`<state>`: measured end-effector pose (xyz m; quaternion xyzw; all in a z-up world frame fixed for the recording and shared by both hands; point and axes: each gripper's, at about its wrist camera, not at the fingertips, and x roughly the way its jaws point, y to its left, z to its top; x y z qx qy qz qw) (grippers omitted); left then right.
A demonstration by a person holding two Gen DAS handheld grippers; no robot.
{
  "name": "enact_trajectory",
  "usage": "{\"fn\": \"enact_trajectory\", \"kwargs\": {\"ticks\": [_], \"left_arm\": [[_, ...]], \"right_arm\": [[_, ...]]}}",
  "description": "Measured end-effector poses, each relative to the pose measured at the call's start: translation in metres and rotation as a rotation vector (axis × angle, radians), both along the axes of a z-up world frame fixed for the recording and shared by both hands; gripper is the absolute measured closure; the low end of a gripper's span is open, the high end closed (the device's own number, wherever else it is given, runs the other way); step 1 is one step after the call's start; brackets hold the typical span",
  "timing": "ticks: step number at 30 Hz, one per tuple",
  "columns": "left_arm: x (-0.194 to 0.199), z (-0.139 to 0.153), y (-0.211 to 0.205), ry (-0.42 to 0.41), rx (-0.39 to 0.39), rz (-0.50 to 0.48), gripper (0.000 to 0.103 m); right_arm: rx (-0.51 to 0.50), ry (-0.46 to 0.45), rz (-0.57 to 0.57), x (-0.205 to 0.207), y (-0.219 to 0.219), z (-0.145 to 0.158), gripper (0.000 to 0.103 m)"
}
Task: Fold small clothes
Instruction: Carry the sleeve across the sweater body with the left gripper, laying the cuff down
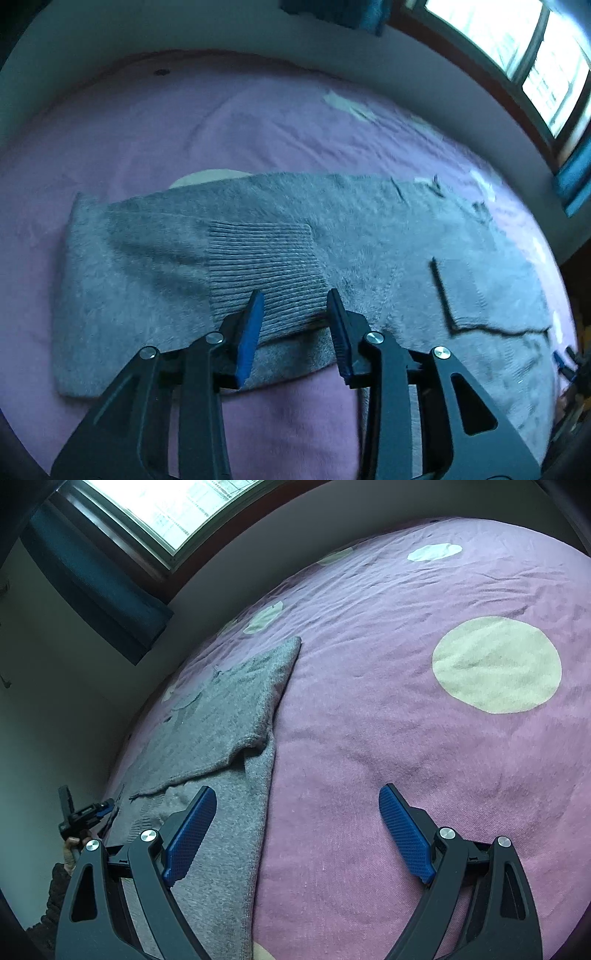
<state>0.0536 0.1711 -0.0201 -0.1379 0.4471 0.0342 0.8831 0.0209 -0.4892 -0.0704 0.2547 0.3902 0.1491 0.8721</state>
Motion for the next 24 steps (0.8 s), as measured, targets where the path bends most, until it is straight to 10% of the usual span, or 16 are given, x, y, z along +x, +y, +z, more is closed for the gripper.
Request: {"fn": "enact_trajectory", "kwargs": {"ticks": [13, 24], "left_arm": [[0.017, -0.013, -0.03, 0.027, 0.178, -0.074, 0.047], [0.012, -0.011, -0.027, 0.017, 0.222, -0.046, 0.067]], "right_arm": [[0.015, -0.002, 0.003, 0.0, -0.004, -0.001, 0.014], [0.015, -0.002, 0.003, 0.0, -0.004, -0.001, 0.014]]}}
